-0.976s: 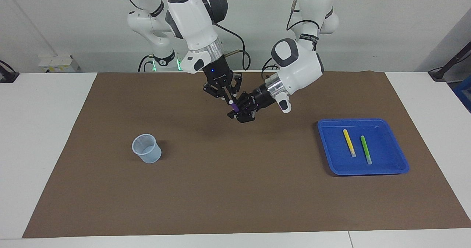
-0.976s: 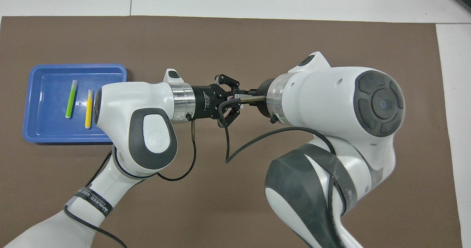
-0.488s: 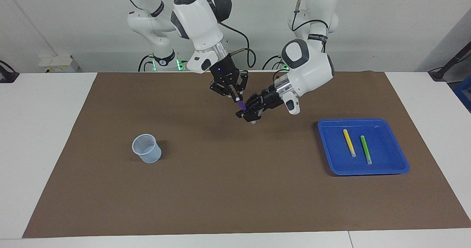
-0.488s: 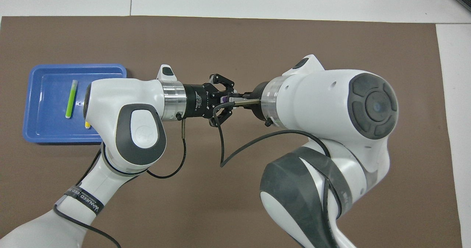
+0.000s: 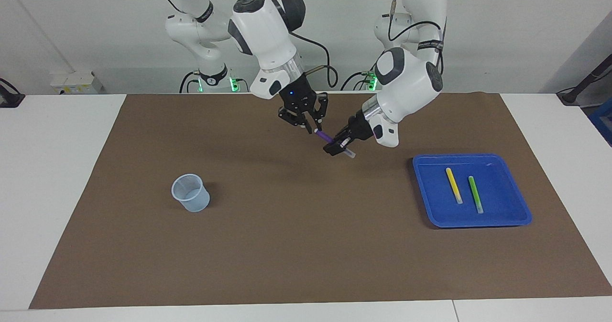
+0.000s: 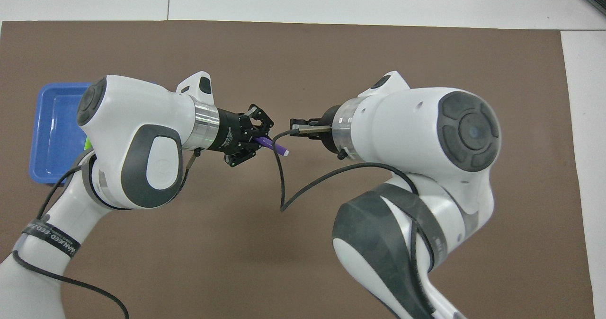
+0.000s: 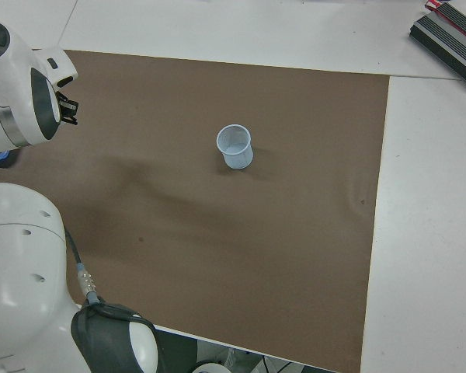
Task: Right arm passes pens to left for tray arrangement
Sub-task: 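Carry the purple pen to the tray while the right gripper opens and withdraws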
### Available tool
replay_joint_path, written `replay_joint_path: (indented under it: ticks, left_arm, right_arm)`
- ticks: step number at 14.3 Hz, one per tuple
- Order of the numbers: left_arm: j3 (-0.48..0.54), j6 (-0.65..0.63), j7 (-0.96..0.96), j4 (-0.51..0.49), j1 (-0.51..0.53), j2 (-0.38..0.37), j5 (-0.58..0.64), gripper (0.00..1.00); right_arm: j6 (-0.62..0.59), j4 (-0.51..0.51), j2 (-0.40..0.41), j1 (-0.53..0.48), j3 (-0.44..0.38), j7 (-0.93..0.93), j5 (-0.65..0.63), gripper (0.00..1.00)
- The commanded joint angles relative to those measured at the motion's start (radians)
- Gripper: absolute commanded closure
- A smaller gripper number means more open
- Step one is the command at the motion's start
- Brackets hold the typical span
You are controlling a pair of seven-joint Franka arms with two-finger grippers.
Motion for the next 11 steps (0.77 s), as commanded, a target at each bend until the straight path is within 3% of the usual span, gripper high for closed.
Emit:
replay_joint_path:
  ticks: [1, 4, 9, 11]
  left_arm:
    - [0.0, -0.045, 0.067, -0.035, 0.023, -0.038, 0.119, 1.0]
    - [0.004, -0.075, 0.162, -0.036, 0.055, -0.04, 0.182, 1.0]
    - [0.005, -0.166, 0.399, -0.032, 0.207, -0.045, 0.283, 1.0]
    - [0.005, -0.17, 0.467, -0.03, 0.22, -0.045, 0.386, 1.0]
  right_arm:
    - [0.005, 0.004, -0.01, -0.019, 0.002, 0.005, -0.015, 0.0]
    - [0.005, 0.004, -0.01, -0.02, 0.002, 0.005, -0.015, 0.0]
    - [0.007, 0.004, -0.01, -0.02, 0.002, 0.002, -0.015, 0.0]
    - [0.007, 0.004, -0.01, -0.025, 0.002, -0.003, -0.017, 0.0]
